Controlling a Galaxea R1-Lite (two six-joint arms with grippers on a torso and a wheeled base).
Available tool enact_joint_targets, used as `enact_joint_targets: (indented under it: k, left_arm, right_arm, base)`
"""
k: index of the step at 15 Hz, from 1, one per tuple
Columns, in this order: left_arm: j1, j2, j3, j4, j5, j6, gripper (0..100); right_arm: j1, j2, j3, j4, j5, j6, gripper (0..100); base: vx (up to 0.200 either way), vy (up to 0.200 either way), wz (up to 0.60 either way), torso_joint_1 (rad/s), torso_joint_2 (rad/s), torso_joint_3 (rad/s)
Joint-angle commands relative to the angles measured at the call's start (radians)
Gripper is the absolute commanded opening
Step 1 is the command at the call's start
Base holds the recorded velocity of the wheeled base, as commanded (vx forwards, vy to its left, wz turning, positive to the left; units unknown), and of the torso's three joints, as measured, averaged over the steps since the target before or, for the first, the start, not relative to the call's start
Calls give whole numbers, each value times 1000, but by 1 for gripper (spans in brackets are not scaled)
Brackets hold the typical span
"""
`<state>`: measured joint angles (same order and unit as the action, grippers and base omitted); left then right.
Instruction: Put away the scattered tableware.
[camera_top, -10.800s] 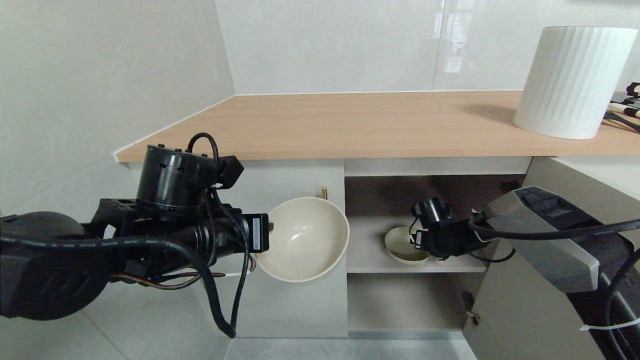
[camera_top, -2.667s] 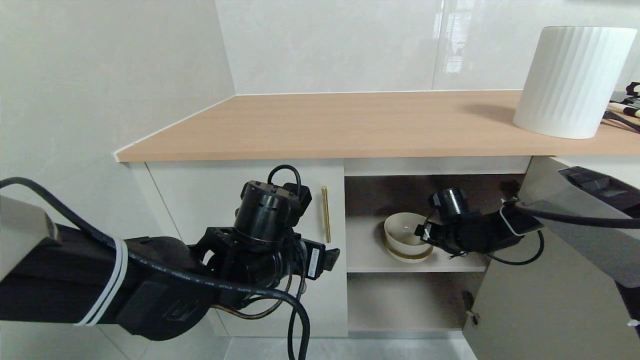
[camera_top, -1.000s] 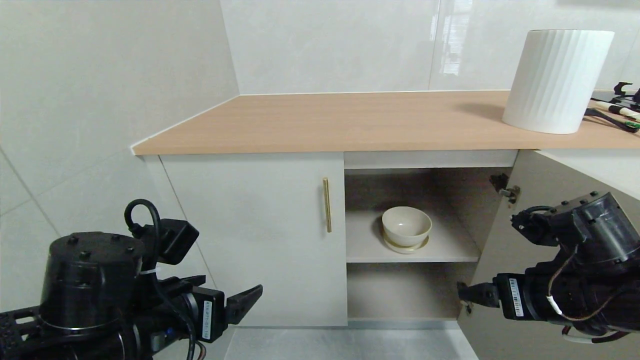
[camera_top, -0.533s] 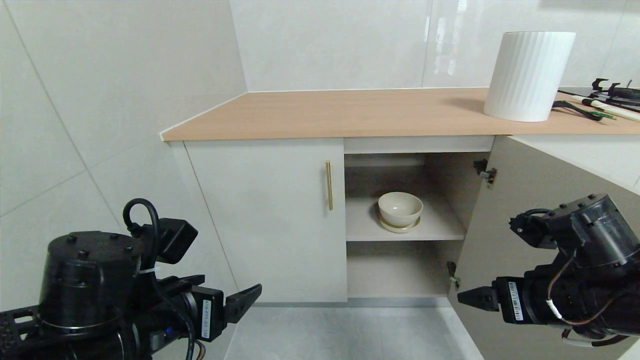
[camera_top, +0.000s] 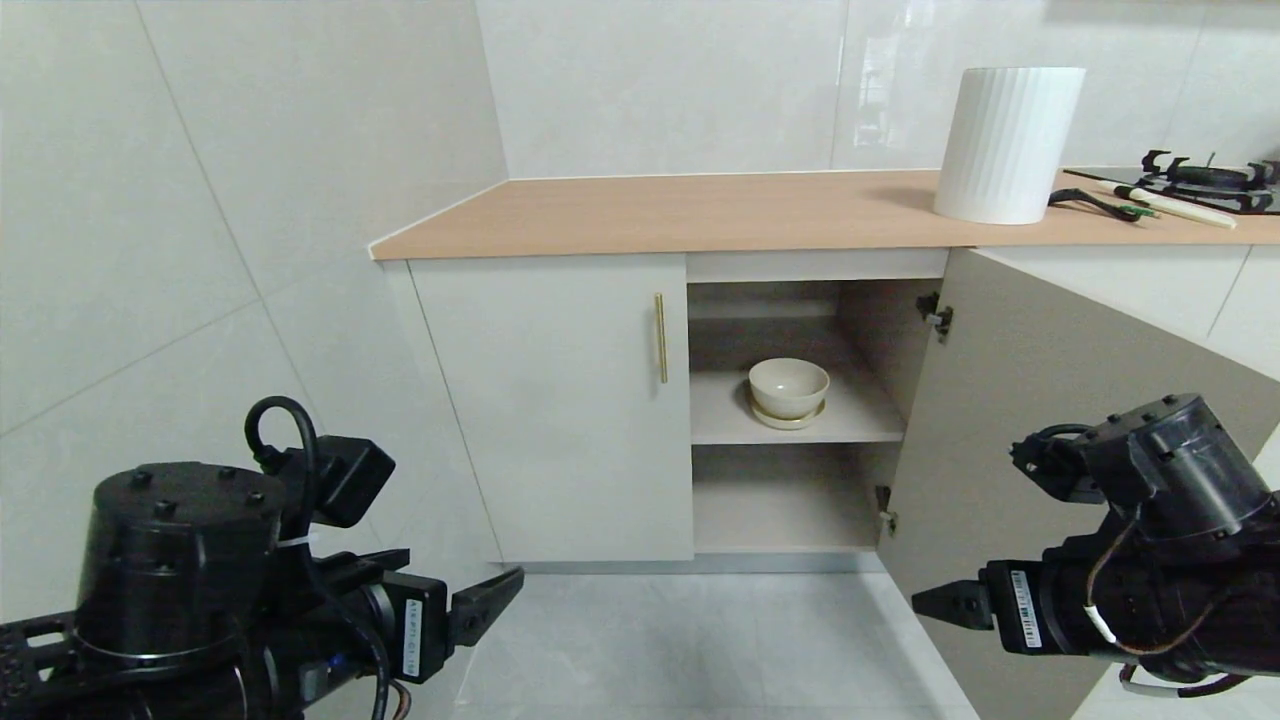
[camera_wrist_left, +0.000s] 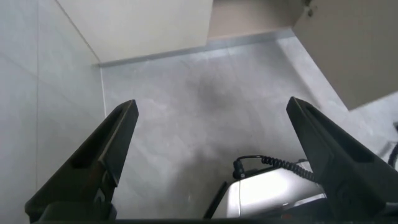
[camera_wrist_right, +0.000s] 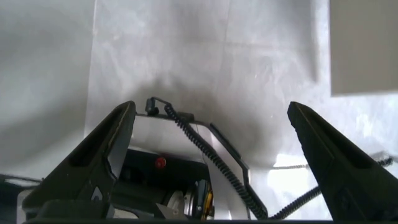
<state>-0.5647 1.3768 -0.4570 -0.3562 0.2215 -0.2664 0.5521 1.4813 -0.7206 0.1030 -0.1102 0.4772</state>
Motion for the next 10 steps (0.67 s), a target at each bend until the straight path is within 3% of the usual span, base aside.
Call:
enact_joint_targets:
  k: [1,8,10]
  left_arm:
    - [0,1,1,-1,1,-1,100]
    - [0,-2,1,-1,1,1,100]
    - [0,-4,3,2,1,1,100]
  right_arm:
    - [0,5,0,-2,1,0,100]
    - [0,8,0,4,3,0,100]
    - [0,7,-3,37,3,0,100]
  base:
    - [0,0,0,0,0,0]
    - [0,0,0,0,0,0]
    - [0,-200,0,0,2,0]
